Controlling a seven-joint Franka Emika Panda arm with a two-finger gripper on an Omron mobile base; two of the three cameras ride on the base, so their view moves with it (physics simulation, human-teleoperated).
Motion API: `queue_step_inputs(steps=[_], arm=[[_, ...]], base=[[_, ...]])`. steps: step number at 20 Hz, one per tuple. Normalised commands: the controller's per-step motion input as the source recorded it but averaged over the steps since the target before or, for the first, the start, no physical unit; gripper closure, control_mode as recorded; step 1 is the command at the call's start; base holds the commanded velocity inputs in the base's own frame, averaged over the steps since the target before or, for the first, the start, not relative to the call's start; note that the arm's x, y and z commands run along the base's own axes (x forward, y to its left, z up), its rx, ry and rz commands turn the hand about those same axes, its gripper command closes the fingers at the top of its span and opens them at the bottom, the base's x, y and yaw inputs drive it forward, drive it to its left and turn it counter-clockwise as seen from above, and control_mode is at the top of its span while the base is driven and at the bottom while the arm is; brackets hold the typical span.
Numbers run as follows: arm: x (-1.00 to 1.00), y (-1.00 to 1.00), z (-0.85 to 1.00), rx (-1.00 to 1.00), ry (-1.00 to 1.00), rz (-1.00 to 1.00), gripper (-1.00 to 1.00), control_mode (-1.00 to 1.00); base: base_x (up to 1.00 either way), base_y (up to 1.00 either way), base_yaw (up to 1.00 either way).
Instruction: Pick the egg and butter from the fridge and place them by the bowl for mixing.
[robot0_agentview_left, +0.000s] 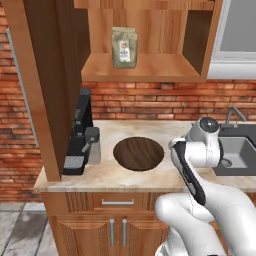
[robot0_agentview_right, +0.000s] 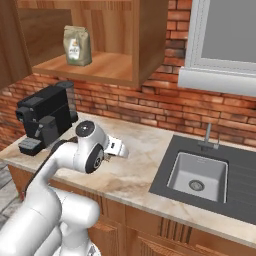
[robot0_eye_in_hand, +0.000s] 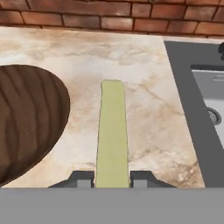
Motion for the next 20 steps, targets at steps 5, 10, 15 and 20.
queue_step_inputs(steps=[5,10,15,20], arm=[[0.43,-0.03,-0.02,0.00,0.34,0.07,1.00,-1.00],[0.35,-0.06,-0.15,0.00,0.07,0.07,1.00,-1.00],[0.27,-0.06,-0.30,0.04,-0.05,0.03,1.00,-1.00],[0.24,-0.05,-0.19,0.06,-0.01,0.01,1.00,-1.00]], base=[[0.00,0.00,0.00],[0.00,0.00,0.00],[0.00,0.00,0.00],[0.00,0.00,0.00]])
